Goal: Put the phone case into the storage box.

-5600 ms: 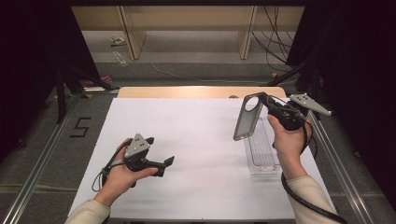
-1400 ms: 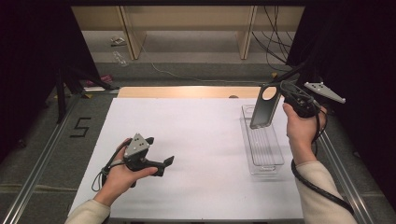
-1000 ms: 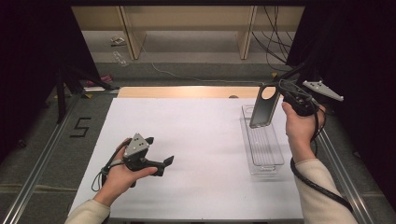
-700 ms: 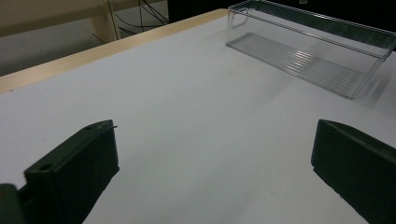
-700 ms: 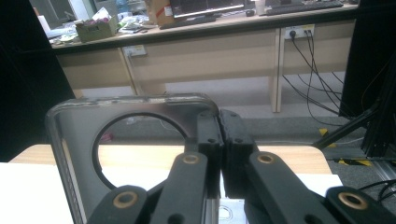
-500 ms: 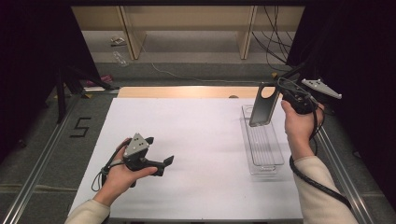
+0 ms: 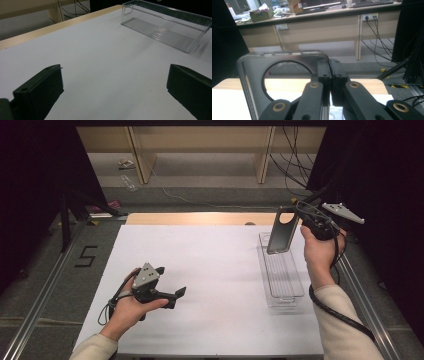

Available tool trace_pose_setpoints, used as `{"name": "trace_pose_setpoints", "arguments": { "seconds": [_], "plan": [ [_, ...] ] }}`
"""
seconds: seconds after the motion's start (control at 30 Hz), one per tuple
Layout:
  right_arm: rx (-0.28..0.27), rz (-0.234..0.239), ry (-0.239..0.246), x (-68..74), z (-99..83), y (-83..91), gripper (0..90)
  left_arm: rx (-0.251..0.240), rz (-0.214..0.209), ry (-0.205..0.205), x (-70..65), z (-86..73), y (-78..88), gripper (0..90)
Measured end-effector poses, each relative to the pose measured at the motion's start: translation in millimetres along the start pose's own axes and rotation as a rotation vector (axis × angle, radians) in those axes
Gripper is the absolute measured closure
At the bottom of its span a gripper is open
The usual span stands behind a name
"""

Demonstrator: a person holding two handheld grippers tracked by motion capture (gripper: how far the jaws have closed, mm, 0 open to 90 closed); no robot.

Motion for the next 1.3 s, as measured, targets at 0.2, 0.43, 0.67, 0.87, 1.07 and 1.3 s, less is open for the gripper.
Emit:
{"name": "trace_pose_setpoints", "arguments": {
  "seconds": [0.2, 0.43, 0.67, 0.87, 1.07, 1.3],
  "plan": [
    [0.001, -0.003, 0.0, 0.0, 1.2, -2.0, 88.6, 0.0, -0.001, 0.001, 0.2, -0.1, -0.1, 0.2],
    [0.005, -0.012, 0.0, -1.8, 1.1, -4.3, 88.7, 0.0, 0.001, 0.001, 0.0, 0.0, 0.0, 0.2],
    [0.008, -0.018, 0.002, -2.5, 1.9, -6.2, 88.7, 0.001, -0.001, 0.001, 0.1, -0.2, -0.2, 0.2],
    [0.012, -0.02, 0.004, -2.3, 2.6, -8.6, 88.7, 0.001, 0.0, 0.001, 0.3, -0.3, -0.2, 0.2],
    [0.013, -0.026, 0.003, -3.1, 3.2, -10.7, 88.8, 0.0, -0.001, 0.002, 0.0, -0.1, -0.1, 0.2],
    [0.019, -0.032, 0.001, -4.5, 2.1, -13.2, 88.8, 0.0, -0.001, 0.002, 0.2, 0.0, -0.1, 0.2]
  ]
}}
Point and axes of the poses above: each handheld gripper's, and its own axes: y roughly backward along the jaws, z roughly out of its top, x roughly to its left, the point moved 1 cm from there along -y, roughly forward along the jaws, and after that the axes turned 2 degrees about z, right-handed, at the moved point
